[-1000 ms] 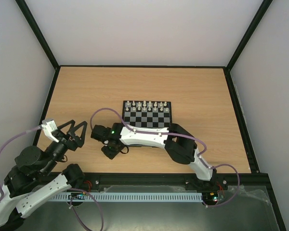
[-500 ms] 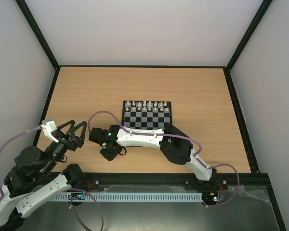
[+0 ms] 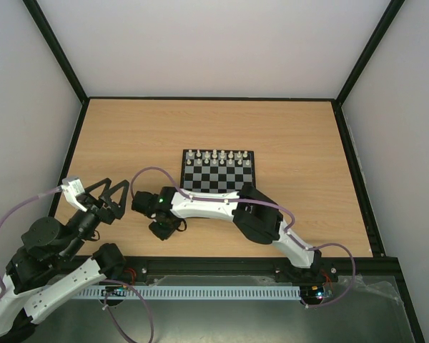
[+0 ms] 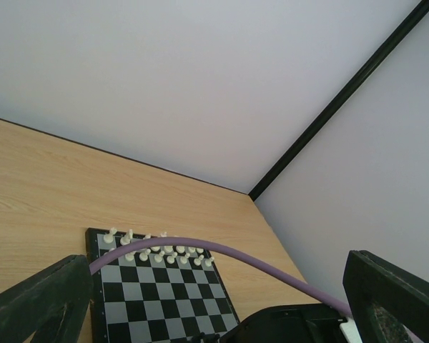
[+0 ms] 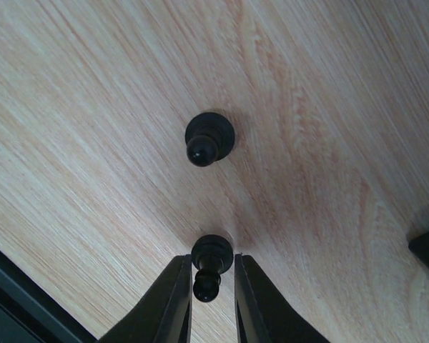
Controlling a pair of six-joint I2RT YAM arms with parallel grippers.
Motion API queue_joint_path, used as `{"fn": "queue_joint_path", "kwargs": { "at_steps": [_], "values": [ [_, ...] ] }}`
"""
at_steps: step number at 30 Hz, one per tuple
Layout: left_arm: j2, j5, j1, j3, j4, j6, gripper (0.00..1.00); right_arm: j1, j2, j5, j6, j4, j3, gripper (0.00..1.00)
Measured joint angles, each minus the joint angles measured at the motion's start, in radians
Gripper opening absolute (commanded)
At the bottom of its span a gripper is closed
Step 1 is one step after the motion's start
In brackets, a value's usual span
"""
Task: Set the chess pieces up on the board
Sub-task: Pick up the chess piece at the center of the board, then place the chess piece on the chessboard.
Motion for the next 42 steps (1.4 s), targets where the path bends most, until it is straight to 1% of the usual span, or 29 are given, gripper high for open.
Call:
{"fn": "queue_joint_path", "kwargs": {
  "at_steps": [10,17,21,26,33,42],
  "values": [
    [0.000,0.000,0.000,0.000,0.000,0.000,0.99,0.000,0.006,0.000,-0.010,-0.004,0.009,0.03],
    [0.000,0.000,0.000,0.000,0.000,0.000,0.99,-0.002,0.000,0.016,-0.011,-0.004,0.009,0.02],
    [0.000,0.000,0.000,0.000,0.000,0.000,0.99,-0.017,-0.043,0.032,-0.011,-0.003,-0.024,0.02],
    [0.000,0.000,0.000,0.000,0.000,0.000,0.99,-0.073,-0.140,0.052,-0.013,-0.004,-0.077,0.02],
    [0.000,0.000,0.000,0.000,0.000,0.000,0.99,-0.170,-0.239,0.076,-0.024,-0.002,-0.101,0.02],
    [0.000,-0.001,0.000,0.000,0.000,0.000,0.99,-0.254,-0.261,0.111,-0.035,-0.001,-0.176,0.01]
  ]
}}
